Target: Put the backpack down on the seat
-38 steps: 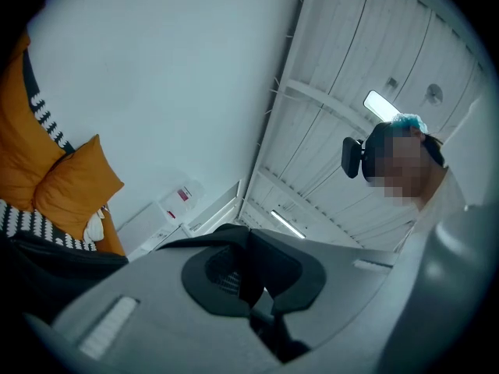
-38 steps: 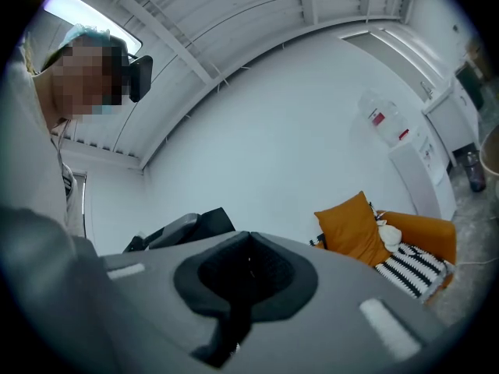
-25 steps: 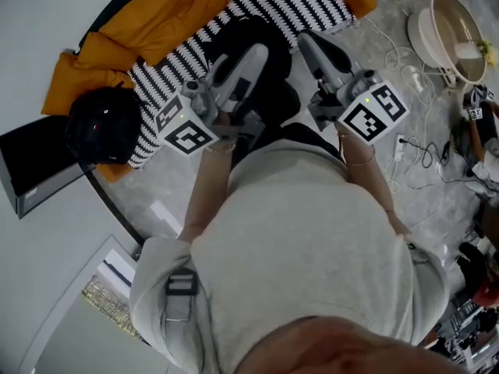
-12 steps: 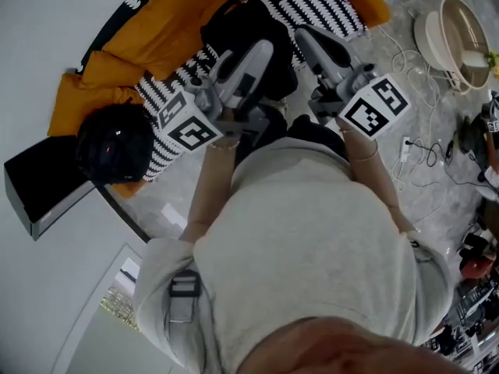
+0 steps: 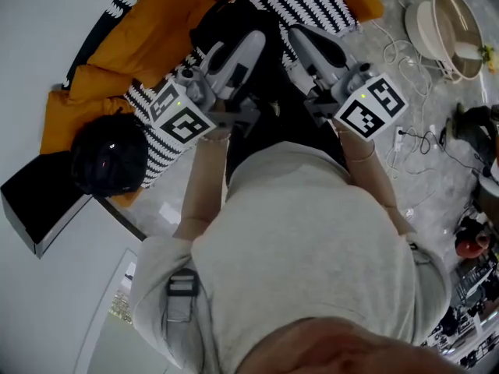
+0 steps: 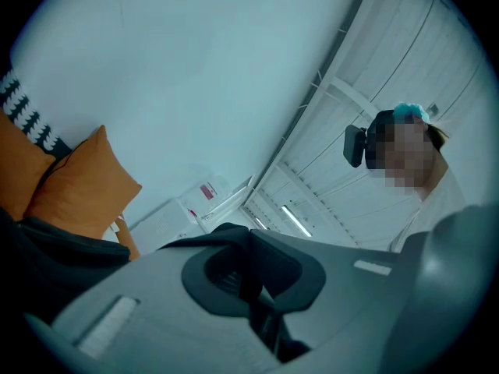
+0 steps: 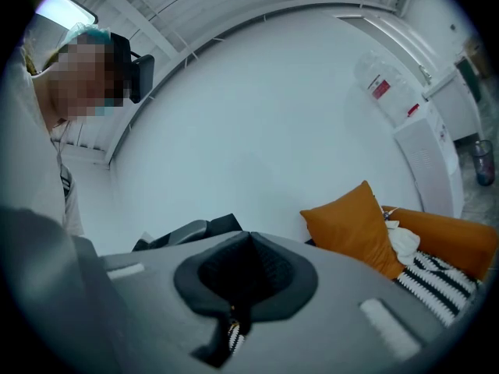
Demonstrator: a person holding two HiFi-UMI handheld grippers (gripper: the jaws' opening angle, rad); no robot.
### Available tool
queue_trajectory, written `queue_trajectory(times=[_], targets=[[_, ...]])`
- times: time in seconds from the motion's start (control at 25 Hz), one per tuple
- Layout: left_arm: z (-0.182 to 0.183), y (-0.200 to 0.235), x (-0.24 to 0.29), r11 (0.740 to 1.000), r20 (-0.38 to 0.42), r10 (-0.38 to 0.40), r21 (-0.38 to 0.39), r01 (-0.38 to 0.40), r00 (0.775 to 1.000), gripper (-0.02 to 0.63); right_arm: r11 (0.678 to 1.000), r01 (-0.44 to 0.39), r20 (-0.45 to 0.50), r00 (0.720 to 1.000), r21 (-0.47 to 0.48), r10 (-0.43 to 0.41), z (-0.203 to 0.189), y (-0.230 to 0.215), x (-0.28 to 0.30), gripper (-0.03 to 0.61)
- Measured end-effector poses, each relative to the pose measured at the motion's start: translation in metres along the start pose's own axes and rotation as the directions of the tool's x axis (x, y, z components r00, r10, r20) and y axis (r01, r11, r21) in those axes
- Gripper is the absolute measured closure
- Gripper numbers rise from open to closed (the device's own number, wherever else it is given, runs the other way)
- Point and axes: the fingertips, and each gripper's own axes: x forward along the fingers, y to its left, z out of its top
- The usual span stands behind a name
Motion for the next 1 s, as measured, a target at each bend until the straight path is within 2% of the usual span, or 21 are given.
queue_trajectory(times=[0.12,0.36,0.68,1.0], targets=[[-0.007,0.016,0.007,0.999,0.002,0.037,-0.035,-0.036,0.999,0.602,0.999,0.011,-0.02,1.0,0.038,-0.011,-0.004,-0.018,0.004,0.575],[-0.012,0.041,0.017,0.994,0.008,0.08,-0.074,-0.079,0.997,0.603,0.998,-0.015,-0.078,0.997,0.065,0.02,-0.012,-0.034,0.017,0.575],[-0.032,0.076,0.014,0.984,-0.002,0.15,-0.097,-0.149,0.989,0.603,0.998,-0.005,-0.112,0.994,0.066,0.013,-0.026,-0.055,0.023,0.575],[-0.045,0.143,0.039,0.967,-0.008,0.227,-0.114,-0.226,0.974,0.603,0.994,0.011,-0.162,0.987,0.11,0.007,-0.041,-0.119,0.046,0.575]])
